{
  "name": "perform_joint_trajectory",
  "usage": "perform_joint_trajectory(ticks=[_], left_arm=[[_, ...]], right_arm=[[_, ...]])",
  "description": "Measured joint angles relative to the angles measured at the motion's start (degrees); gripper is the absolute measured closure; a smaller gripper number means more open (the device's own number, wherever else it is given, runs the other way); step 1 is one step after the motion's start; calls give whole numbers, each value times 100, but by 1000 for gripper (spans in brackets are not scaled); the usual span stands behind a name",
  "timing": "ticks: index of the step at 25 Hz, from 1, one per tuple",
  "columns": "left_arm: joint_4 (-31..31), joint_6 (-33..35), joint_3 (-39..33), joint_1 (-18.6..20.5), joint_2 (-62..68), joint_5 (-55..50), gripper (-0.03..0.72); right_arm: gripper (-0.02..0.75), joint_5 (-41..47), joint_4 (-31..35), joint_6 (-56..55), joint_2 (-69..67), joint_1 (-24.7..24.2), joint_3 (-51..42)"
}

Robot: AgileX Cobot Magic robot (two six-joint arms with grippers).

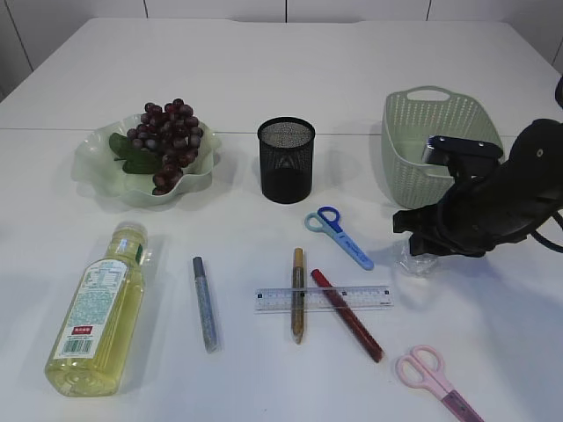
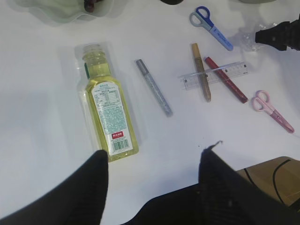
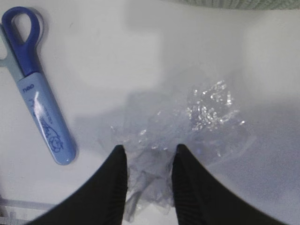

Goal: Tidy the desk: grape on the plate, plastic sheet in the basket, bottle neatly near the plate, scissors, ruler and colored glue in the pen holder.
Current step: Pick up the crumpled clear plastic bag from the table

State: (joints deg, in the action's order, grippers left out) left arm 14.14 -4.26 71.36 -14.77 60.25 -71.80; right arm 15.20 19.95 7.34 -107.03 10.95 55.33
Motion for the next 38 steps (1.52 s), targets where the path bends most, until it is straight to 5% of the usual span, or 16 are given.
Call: perform_joint_trajectory(ticks=[5, 12, 38], left_arm=[[14, 0, 0, 0, -89, -9, 246], [41, 0, 0, 0, -160, -12, 251], [50, 0, 0, 0, -178, -34, 253]], right_arm=[[524, 57, 62, -11, 0, 0, 0], [722, 328, 84, -23, 0, 0, 0], [722, 1888, -369, -33, 1328, 21, 137]])
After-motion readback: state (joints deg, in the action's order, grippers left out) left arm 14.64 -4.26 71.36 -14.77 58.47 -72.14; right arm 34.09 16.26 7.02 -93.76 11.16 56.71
